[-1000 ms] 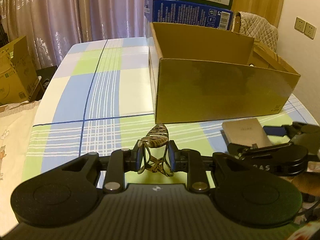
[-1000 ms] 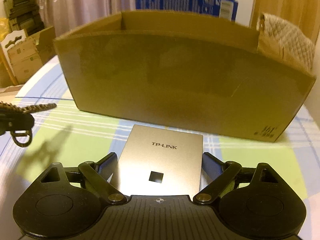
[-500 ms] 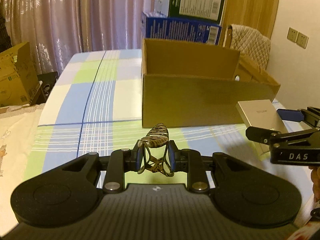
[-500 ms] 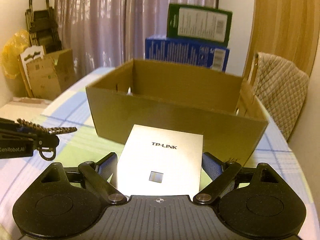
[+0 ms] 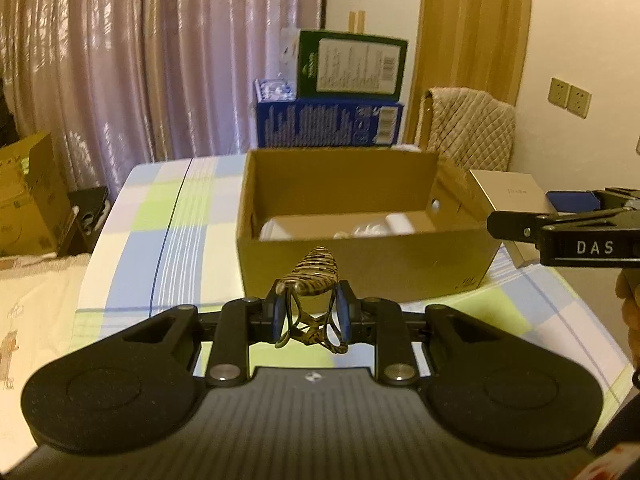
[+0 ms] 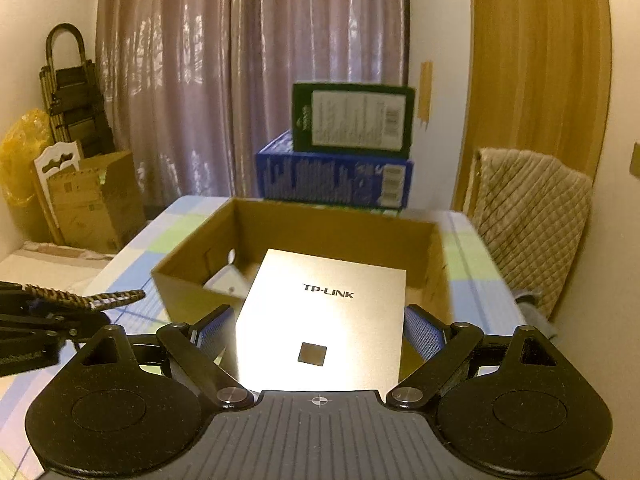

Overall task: Organize rigid objects
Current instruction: 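Lift the rope toy with left while right grasps the silver TP-LINK box, then carry the rope toy with left while right carries the TP-LINK box over the box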

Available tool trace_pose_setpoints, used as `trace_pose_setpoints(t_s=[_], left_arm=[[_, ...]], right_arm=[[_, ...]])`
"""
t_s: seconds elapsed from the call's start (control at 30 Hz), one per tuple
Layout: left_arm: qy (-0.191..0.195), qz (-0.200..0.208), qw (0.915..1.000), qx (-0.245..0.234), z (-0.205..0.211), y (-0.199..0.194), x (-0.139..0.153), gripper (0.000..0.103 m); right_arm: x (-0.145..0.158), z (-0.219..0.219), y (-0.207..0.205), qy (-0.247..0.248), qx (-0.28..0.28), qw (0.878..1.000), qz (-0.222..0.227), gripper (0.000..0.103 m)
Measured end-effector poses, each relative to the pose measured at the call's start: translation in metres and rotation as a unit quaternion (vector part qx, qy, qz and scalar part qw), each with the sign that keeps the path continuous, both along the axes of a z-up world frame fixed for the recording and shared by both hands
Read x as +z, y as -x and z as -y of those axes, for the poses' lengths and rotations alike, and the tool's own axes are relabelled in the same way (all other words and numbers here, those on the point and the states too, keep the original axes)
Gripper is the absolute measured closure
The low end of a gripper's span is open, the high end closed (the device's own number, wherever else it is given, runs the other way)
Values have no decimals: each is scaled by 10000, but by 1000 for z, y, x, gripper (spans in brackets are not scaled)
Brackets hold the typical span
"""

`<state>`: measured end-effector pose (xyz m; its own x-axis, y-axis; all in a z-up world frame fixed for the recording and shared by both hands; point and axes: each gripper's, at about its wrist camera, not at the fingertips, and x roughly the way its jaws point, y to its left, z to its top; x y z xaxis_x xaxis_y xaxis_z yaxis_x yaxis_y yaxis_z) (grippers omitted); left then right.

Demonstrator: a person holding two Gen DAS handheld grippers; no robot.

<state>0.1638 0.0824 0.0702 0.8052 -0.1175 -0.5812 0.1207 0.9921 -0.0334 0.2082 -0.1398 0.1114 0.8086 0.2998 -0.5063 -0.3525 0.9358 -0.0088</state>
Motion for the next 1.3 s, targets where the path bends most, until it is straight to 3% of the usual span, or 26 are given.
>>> trace_pose_setpoints(t_s=[0.33,0.73,0.93,1.3], left_arm=[[-138,29,9996,-233,16,-30,23,82],[-101,-225,9995,-188,13,-111,38,82],[-41,-408,9989,-225,20,-145,31,82],[-58,-708,9970,-323,43,-175,-1,82]], right_arm=[[11,35,-35,205,-119,9995,-207,15],[12,39,-105,279,75,9972,-684,16],[4,41,-132,264,101,9954,-913,16],[-25,47,-152,190,64,9923,-1220,16]])
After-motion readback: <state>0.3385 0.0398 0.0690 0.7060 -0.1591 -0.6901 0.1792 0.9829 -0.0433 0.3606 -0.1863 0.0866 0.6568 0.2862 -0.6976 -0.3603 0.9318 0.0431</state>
